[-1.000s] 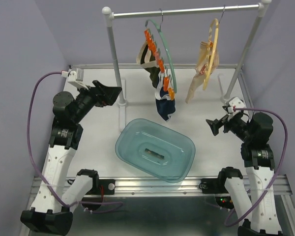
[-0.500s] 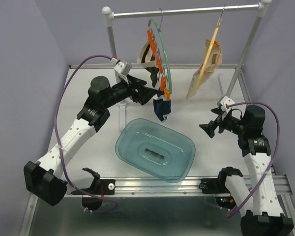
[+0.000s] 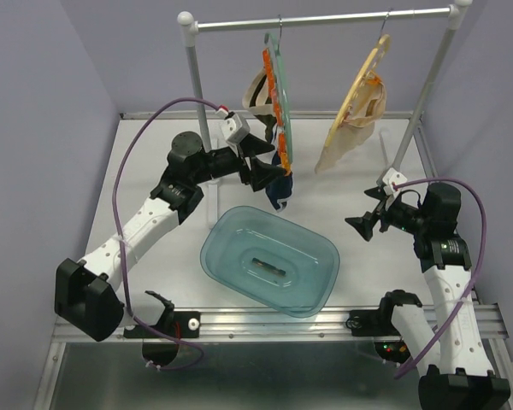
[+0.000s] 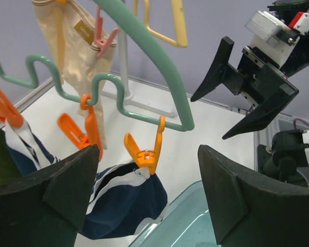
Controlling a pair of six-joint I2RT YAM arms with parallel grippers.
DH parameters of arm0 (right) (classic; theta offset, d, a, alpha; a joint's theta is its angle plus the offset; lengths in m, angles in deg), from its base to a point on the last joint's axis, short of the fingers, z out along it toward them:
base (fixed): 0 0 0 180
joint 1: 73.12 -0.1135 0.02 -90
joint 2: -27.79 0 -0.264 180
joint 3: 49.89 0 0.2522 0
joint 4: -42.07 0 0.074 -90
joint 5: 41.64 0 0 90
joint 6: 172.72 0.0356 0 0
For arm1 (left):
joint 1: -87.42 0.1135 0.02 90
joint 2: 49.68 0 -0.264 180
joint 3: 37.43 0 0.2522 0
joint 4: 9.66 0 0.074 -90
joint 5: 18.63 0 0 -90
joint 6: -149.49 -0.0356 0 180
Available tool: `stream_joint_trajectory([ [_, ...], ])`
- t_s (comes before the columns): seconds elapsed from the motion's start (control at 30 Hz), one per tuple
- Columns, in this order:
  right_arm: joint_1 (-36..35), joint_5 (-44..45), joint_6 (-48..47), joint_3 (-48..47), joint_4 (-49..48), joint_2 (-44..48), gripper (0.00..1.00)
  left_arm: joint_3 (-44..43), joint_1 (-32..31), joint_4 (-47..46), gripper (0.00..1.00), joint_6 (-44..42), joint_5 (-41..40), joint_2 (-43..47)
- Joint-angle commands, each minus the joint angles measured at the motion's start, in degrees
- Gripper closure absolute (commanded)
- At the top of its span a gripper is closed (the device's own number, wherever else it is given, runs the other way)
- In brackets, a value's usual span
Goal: Remove the underwear clipped to the hanger
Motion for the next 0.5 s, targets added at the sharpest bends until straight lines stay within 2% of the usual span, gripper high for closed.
stream_joint_trajectory([
  [0.0,0.02,-1.16,-1.02,0.51,-0.84,0.35,0.0,0.23,-0.74,-5.13,0.12,-0.83,5.95,-1.45],
  [0.37,0.02,-1.51,-1.11,0.95,-0.84,0.52,0.0,0.59,-1.45,-7.24,0.14,-0.39,7.01,-3.99],
  [0.47,0.02,-1.25,-1.28,0.86,-0.84,0.44,0.0,-0.2,-1.97,-7.85,0.21,0.22,7.62,-5.05],
])
